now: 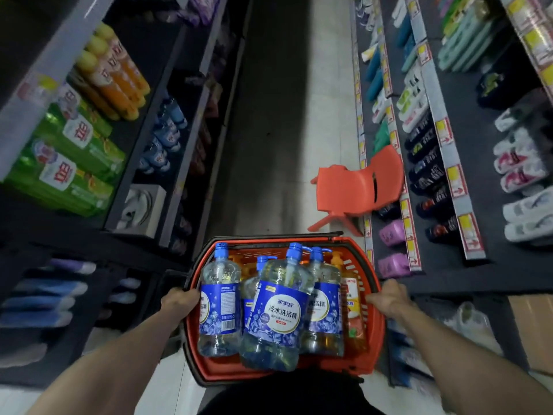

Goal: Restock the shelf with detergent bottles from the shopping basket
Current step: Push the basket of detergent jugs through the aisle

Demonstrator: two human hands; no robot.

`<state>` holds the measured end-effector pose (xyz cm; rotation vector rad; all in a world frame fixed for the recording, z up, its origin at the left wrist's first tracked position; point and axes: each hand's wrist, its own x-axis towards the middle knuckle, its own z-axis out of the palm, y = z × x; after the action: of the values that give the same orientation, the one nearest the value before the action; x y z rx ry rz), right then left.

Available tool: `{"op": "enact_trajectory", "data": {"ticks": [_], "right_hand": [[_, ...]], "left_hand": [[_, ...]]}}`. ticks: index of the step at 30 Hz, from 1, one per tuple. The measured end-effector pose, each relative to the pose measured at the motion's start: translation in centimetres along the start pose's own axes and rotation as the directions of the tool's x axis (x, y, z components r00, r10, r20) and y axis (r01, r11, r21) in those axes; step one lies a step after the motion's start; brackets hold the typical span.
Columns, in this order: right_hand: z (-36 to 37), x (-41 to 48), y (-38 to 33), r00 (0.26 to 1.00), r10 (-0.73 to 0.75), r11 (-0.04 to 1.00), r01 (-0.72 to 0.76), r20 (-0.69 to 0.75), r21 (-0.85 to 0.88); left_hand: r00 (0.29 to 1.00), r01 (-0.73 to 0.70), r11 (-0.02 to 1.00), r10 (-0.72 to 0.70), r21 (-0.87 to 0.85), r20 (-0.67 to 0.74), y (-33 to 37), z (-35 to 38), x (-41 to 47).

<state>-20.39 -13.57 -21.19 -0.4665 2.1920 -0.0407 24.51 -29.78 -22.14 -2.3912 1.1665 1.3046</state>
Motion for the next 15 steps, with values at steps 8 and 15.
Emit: {"op": "enact_trajectory", "data": {"ticks": [8, 15], "right_hand": [[-7.9, 8.5, -11.6, 0.999, -0.032, 0.996, 0.03, -0.023, -0.08], [-11.1, 13.6, -21.4, 0.999, -0.021, 0.995, 0.018, -0.032, -0.093]], "left_hand": [[0.998, 0.057, 0.998, -0.057, -0.014, 0.029, 13.2, -3.1, 5.1], [0.995, 0.016, 0.999, -0.019, 0.036, 0.103, 18.1, -4.1, 21.8]]}}
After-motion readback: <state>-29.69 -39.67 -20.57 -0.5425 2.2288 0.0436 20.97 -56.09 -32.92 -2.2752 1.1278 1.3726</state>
